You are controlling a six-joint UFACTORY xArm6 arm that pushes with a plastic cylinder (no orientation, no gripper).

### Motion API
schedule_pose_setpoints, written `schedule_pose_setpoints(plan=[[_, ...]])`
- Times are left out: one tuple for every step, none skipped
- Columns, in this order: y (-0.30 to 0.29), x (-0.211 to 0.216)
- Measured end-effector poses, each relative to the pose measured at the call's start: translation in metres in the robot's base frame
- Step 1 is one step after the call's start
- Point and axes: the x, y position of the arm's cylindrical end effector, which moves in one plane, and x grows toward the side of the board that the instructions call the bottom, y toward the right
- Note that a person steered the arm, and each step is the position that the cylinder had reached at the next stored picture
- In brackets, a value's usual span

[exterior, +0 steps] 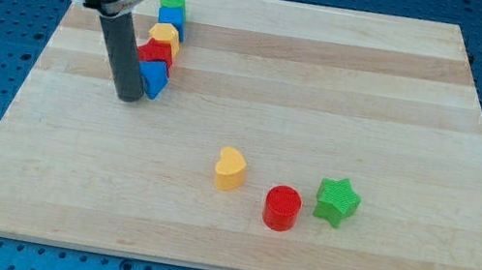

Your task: Point your arm at the red circle

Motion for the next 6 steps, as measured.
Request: schedule_pose_setpoints(plan=[[0.001, 0.048], [0.023, 0.099], [0.086, 0.133], [0.140, 0.135], [0.172, 0.127], [0.170, 0.119]])
